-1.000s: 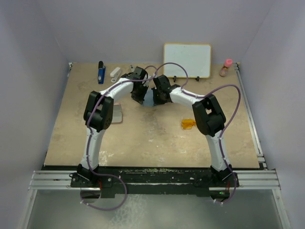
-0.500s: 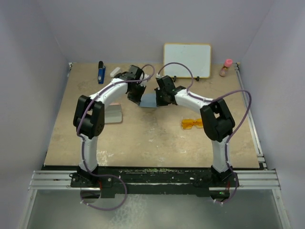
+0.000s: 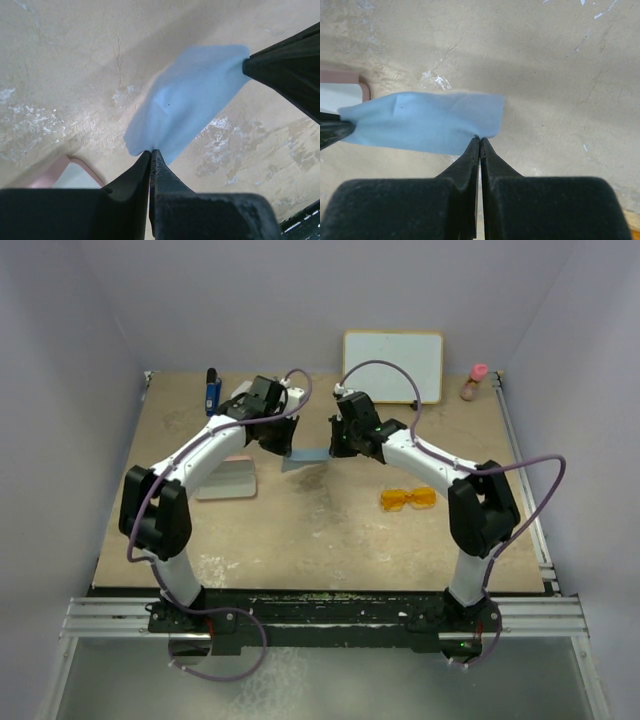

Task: Organize the sunglasses
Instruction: Fold the glasses cleaning cloth at the center of the board, then pick up the glasses cleaning cloth from the center of the board.

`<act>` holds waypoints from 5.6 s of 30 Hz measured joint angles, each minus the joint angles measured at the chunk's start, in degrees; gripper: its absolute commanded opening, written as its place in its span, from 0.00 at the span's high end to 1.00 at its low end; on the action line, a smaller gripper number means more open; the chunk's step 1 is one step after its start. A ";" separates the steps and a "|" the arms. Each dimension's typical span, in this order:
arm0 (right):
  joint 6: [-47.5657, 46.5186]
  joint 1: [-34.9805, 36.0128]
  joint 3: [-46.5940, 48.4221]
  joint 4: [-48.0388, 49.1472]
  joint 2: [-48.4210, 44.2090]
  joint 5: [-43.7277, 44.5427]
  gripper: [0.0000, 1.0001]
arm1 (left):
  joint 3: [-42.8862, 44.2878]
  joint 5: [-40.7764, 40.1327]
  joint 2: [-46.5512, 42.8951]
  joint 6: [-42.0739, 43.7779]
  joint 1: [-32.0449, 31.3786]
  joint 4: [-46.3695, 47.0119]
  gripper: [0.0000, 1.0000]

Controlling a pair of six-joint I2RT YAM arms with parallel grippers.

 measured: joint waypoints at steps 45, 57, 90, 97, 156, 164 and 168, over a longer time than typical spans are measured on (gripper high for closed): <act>1.42 -1.77 16.87 -6.08 14.80 1.33 1.00 | 19.23 -3.37 17.31 1.53 3.08 -6.71 0.96; 0.74 -2.78 17.75 -3.45 18.40 -1.38 1.00 | 19.28 -6.40 20.48 2.89 3.28 -5.31 0.96; 0.83 -2.82 14.69 -1.53 21.49 -2.99 1.00 | 14.43 -6.05 22.01 2.14 3.28 -3.69 0.90; 0.83 -2.82 14.60 -1.42 21.49 -2.99 1.00 | 13.35 -5.68 22.05 1.68 3.28 -3.50 0.89; -1.36 -4.33 18.29 -3.13 21.81 -4.00 0.42 | 19.63 -10.60 21.40 2.80 5.95 -3.52 0.52; -1.60 -4.44 18.27 -3.19 22.67 -4.39 0.42 | 19.65 -9.92 21.40 2.78 7.19 -3.58 0.53; -1.60 -4.44 18.27 -3.15 22.77 -5.31 0.47 | 19.65 -9.49 21.40 2.78 7.19 -3.63 0.52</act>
